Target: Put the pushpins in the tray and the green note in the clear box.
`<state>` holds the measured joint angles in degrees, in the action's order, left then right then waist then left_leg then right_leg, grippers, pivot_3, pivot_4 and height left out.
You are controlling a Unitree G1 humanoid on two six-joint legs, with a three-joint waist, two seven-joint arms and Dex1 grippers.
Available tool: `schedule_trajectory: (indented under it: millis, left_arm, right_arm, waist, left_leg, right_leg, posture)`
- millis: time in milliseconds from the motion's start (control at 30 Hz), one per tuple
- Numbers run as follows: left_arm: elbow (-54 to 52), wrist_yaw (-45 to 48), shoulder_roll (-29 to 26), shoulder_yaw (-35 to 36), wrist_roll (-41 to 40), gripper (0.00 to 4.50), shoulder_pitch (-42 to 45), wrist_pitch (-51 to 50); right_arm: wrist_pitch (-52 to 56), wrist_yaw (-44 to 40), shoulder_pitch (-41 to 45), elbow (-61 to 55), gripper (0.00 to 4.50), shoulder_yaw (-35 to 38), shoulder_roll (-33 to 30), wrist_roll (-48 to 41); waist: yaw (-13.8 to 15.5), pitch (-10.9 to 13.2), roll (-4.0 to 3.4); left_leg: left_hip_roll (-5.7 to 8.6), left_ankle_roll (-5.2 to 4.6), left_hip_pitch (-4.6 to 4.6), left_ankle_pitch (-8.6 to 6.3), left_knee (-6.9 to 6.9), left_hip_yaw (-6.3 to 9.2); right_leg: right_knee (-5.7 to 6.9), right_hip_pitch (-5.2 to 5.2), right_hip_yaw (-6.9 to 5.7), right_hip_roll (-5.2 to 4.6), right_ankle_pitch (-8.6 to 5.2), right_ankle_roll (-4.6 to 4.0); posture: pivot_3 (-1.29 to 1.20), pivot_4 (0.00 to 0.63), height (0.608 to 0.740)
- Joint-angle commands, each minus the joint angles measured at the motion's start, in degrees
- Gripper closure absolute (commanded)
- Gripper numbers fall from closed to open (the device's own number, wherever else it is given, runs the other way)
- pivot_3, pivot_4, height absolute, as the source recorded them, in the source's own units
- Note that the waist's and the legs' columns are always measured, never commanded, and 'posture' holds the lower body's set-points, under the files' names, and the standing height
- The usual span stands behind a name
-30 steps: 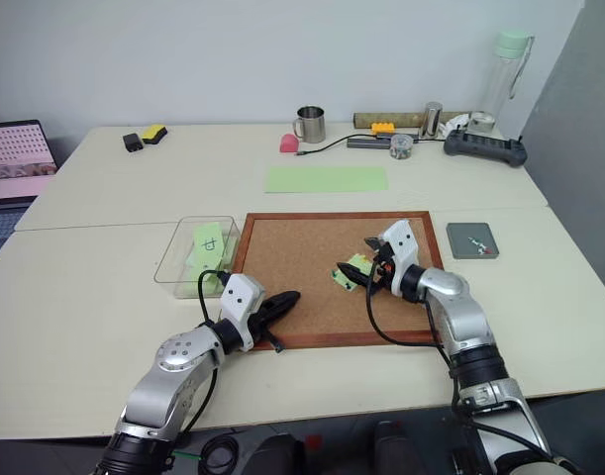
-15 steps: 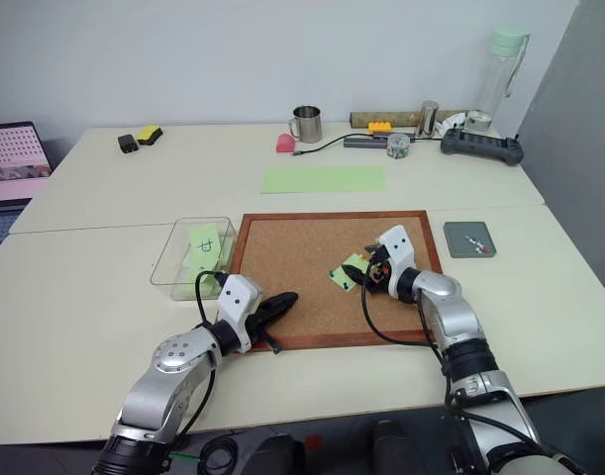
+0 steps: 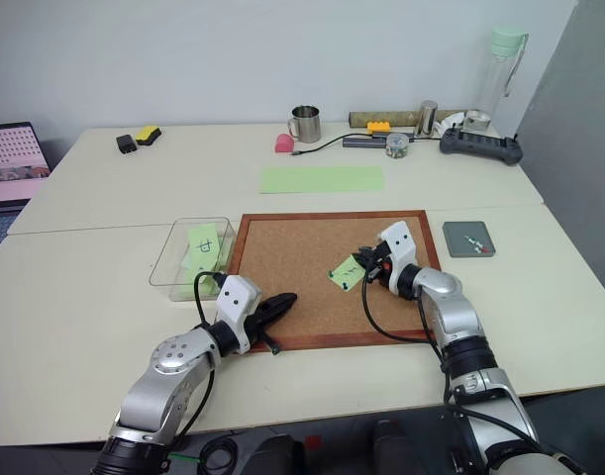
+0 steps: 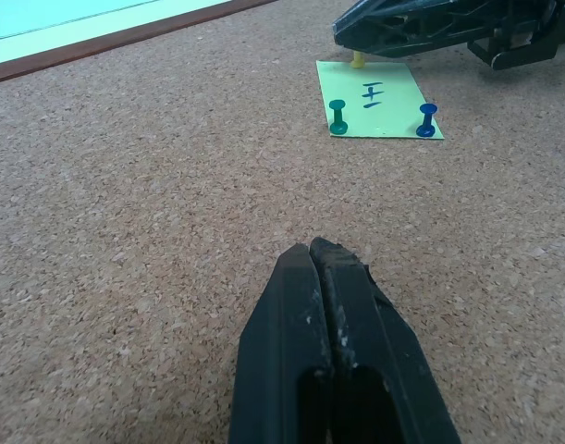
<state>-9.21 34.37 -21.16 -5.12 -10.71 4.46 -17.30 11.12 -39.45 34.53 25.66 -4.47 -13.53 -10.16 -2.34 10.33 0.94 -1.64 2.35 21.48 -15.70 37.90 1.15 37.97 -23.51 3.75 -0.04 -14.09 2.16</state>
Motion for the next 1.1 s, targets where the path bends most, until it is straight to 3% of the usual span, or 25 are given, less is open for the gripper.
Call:
schedule_trajectory:
  millis: [33, 533, 900, 1100]
  left_arm:
    - [1.44, 0.29, -0.75, -0.64, 0.43, 4.5, -1.24, -1.47]
    - [1.62, 0.32, -0.7, -0.65, 0.56, 4.5, -1.3, -1.38]
    - [1.57, 0.49, -0.96, -0.66, 0.67, 4.5, -1.4, -1.26]
    - [1.01, 0.37, -1.08, -0.59, 0.63, 4.5, -1.78, -1.45]
  right_arm:
    - [-1.78, -0.4, 0.14, -0.46, 4.49, 0.15, -0.32, 0.56]
    - [-4.19, -1.17, -0.69, -4.01, 4.49, 1.69, -0.24, -0.6]
    - [-1.57, 0.87, 0.48, -1.48, 2.48, 1.43, -0.06, 0.23]
    - [-0.72, 0.59, 1.15, 0.03, 2.48, 0.36, 0.35, 1.32]
  waist:
    - [-0.03, 0.0, 0.0]
    - [-0.07, 0.0, 0.0]
    - [-0.06, 0.0, 0.0]
    - [-0.1, 0.0, 0.0]
  left_leg:
    - [0.0, 0.0, 0.0, 0.0, 0.0, 0.0]
    - [0.0, 0.0, 0.0, 0.0, -0.01, 0.01]
    - [0.0, 0.0, 0.0, 0.0, -0.01, 0.0]
    - [0.0, 0.0, 0.0, 0.0, -0.02, 0.0]
  right_leg:
    - [0.0, 0.0, 0.0, 0.0, 0.0, 0.0]
    - [0.0, 0.0, -0.01, 0.0, -0.01, 0.0]
    - [0.0, 0.0, 0.0, 0.0, -0.01, 0.0]
    - [0.0, 0.0, 0.0, 0.0, -0.01, 0.0]
  posture:
    - [0.0, 0.15, 0.74]
    - [0.0, 0.15, 0.74]
    - [0.0, 0.15, 0.74]
    - [0.0, 0.15, 0.74]
